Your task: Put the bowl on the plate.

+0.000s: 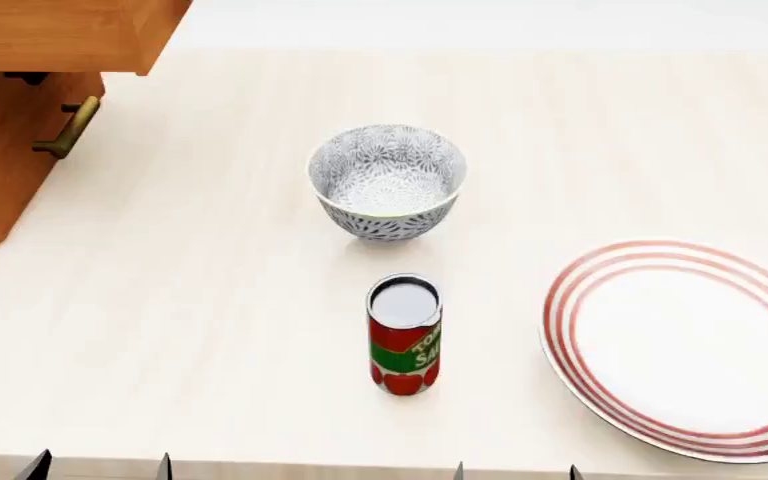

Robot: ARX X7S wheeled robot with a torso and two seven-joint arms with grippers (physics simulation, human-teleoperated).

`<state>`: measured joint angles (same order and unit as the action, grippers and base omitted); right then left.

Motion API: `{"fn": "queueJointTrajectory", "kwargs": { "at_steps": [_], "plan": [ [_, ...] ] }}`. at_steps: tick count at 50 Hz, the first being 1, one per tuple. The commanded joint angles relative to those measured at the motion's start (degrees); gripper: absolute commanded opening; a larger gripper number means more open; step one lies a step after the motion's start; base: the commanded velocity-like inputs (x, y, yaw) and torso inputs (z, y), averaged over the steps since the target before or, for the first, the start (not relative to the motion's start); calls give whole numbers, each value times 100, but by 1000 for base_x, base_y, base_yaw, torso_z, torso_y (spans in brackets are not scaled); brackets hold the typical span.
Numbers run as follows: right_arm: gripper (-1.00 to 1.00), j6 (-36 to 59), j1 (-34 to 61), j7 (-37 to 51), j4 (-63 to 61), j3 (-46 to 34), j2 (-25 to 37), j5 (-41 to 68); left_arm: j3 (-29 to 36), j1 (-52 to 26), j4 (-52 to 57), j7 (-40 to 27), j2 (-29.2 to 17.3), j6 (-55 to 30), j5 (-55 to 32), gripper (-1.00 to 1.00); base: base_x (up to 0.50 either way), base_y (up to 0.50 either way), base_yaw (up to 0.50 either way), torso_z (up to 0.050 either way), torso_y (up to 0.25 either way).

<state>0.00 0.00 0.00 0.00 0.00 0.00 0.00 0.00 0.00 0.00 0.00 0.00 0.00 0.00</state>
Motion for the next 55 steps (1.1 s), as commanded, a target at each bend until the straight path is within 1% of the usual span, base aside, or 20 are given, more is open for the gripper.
{"fn": "queueJointTrajectory", "kwargs": {
  "at_steps": [1, 5, 9, 13, 17, 20, 30, 41, 50, 51, 52, 53, 55],
  "plan": [
    [100, 11, -46, 64, -28, -41, 88, 235, 98, -1, 34, -94, -92, 4, -108, 100, 0, 0, 0, 0, 0],
    [100, -191, 2, 315, 216, -10, 194, 213, 252, -12, 23, -161, -186, 22, -156, 100, 0, 0, 0, 0, 0],
    [100, 23, 1, 494, 118, -152, 267, 16, 352, -29, 65, -218, -259, 5, -146, 100, 0, 0, 0, 0, 0],
    [100, 133, 25, 523, 31, -174, 316, 106, 413, -60, 1, -280, -303, 59, -158, 100, 0, 0, 0, 0, 0],
    [100, 481, 59, 593, -260, -157, 362, 187, 440, -77, 66, -310, -360, 16, -208, 100, 0, 0, 0, 0, 0],
    [100, 895, 99, 639, -722, -201, 457, 116, 431, -138, 64, -348, -409, 47, -227, 100, 0, 0, 0, 0, 0],
    [100, 1481, 331, 650, -1259, 9, 677, 401, 413, -200, 300, -453, -500, -102, -359, 100, 0, 0, 0, 0, 0],
    [100, 1887, 443, 737, -1515, 168, 795, 599, 473, -266, 566, -602, -588, -256, -387, 100, 0, 0, 0, 0, 0],
    [100, 2382, 551, 948, -1680, 178, 869, 529, 481, -421, 525, -713, -633, -332, -449, 100, 0, 0, 0, 0, 0],
    [100, 2421, 565, 961, -1688, 179, 873, 533, 477, -464, 768, -724, -662, -623, -485, 100, 0, 0, 0, 0, 0],
    [100, 2435, 570, 966, -1696, 176, 879, 535, 460, -542, 1229, -750, -710, -1159, -547, 100, 0, 0, 0, 0, 0],
    [100, 2453, 577, 968, -1717, 172, 888, 540, 458, -572, 1383, -767, -724, -1343, -572, 100, 0, 0, 0, 0, 0],
    [100, 2467, 592, 954, -1737, 178, 911, 566, 450, -619, 1342, -762, -733, -1339, -610, 100, 0, 0, 0, 0, 0]
  ]
}}
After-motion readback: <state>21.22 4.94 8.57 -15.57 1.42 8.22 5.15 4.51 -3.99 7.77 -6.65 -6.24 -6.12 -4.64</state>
